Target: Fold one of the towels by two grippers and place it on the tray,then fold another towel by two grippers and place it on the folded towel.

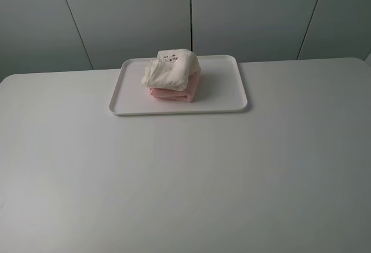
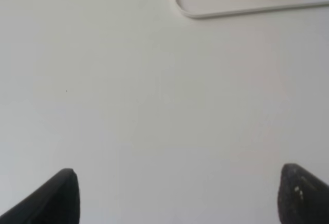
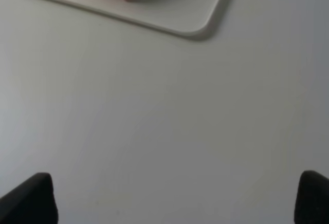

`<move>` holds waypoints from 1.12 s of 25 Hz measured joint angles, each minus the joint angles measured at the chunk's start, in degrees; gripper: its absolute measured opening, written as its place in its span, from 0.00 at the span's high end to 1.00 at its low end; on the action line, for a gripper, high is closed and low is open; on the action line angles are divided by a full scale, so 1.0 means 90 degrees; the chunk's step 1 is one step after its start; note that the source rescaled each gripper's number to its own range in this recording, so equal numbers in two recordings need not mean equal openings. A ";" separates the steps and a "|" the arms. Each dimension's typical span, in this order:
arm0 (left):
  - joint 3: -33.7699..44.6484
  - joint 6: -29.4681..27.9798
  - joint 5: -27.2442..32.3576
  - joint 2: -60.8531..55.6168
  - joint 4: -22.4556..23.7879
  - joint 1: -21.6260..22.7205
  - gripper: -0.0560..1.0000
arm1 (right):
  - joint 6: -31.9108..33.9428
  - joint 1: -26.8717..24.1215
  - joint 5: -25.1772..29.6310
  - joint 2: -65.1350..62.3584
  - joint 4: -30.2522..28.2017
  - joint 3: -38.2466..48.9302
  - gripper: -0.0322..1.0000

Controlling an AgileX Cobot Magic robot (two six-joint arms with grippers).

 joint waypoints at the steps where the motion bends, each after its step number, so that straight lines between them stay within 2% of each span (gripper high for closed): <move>1: 0.0153 0.0029 -0.0063 -0.0200 0.0000 0.0000 0.01 | -0.0042 0.0000 -0.0001 -0.0003 0.0000 0.0018 0.00; 7: 0.0358 0.0012 -0.0247 -0.1219 0.0122 0.0000 0.01 | -0.0116 0.0000 -0.0027 -0.0003 0.0148 0.0022 0.00; 16: 0.0362 -0.0208 -0.0259 -0.1259 0.0309 0.0000 0.01 | -0.0145 0.0000 -0.0037 -0.1003 0.0147 0.0022 0.00; 28: 0.0362 -0.0234 -0.0259 -0.1259 0.0319 0.0000 0.01 | -0.0018 0.0000 -0.0051 -0.1047 0.0150 0.0022 0.00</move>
